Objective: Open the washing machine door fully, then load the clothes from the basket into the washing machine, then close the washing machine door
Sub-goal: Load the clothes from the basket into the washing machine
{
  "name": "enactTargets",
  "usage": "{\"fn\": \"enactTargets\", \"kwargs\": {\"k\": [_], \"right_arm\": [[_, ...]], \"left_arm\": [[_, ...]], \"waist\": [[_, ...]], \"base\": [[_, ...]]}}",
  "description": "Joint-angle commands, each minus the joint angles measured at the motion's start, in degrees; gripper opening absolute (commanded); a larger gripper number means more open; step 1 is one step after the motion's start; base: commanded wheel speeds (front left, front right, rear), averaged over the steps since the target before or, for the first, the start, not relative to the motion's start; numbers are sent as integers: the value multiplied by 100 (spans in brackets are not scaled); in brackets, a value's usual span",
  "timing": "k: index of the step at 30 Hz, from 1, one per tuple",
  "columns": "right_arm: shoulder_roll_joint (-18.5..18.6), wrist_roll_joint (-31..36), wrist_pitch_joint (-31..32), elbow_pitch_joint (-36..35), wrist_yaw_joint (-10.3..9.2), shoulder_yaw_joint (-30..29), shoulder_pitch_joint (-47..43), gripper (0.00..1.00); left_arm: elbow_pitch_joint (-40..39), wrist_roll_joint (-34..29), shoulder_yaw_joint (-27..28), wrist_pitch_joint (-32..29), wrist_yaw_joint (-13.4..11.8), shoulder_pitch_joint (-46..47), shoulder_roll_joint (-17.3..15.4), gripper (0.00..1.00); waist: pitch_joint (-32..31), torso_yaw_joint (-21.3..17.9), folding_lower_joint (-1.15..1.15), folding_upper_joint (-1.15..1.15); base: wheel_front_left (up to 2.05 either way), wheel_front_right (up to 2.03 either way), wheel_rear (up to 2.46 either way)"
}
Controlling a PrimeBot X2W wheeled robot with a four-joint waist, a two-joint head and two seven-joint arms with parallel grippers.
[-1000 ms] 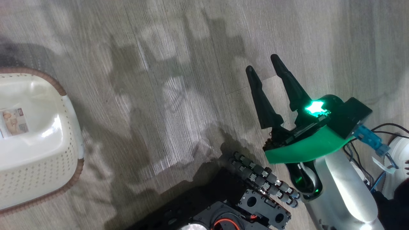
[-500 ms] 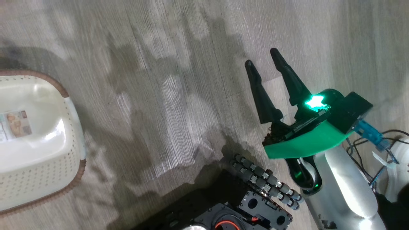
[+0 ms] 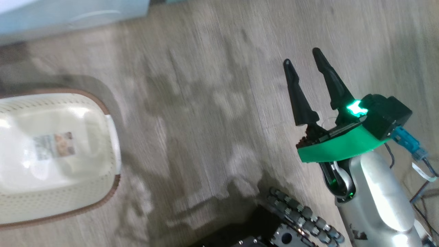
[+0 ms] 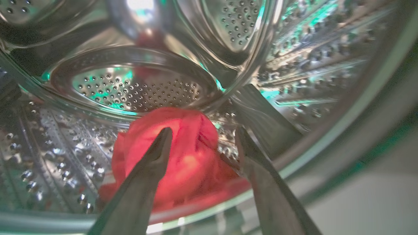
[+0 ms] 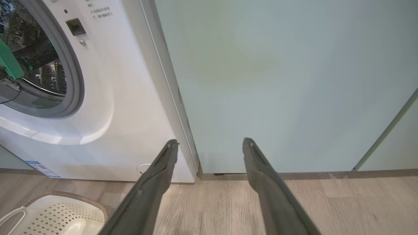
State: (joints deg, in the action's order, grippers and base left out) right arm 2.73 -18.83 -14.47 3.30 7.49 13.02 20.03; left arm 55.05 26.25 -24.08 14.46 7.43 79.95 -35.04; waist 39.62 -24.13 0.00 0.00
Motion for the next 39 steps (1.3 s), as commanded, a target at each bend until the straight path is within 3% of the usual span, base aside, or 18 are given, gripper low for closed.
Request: {"fn": "enactTargets", "kwargs": {"k": [1,10,21,39], "right_arm": [[15,58,-53,-115,0,39,-240,100],[15,465,-53,168,0,-274,-600,100],[15,743,-53,368,0,-443,-1099,100],[15,885,-53,437,0,-636,-1572,100]], "left_arm": [[-211,13,167,52,3,-112,-179,100],[-996,81,749,53,-20,-2227,479,100],[-2453,-354,1308,53,-192,-4871,1444,100],[-4378,-1377,2300,53,-256,-7668,2967,100]], "waist": [[-411,258,0,0],[-1753,800,0,0],[-3184,1373,0,0],[-4229,1777,0,0]], "base": [[0,0,0],[0,0,0],[0,0,0],[0,0,0]]}}
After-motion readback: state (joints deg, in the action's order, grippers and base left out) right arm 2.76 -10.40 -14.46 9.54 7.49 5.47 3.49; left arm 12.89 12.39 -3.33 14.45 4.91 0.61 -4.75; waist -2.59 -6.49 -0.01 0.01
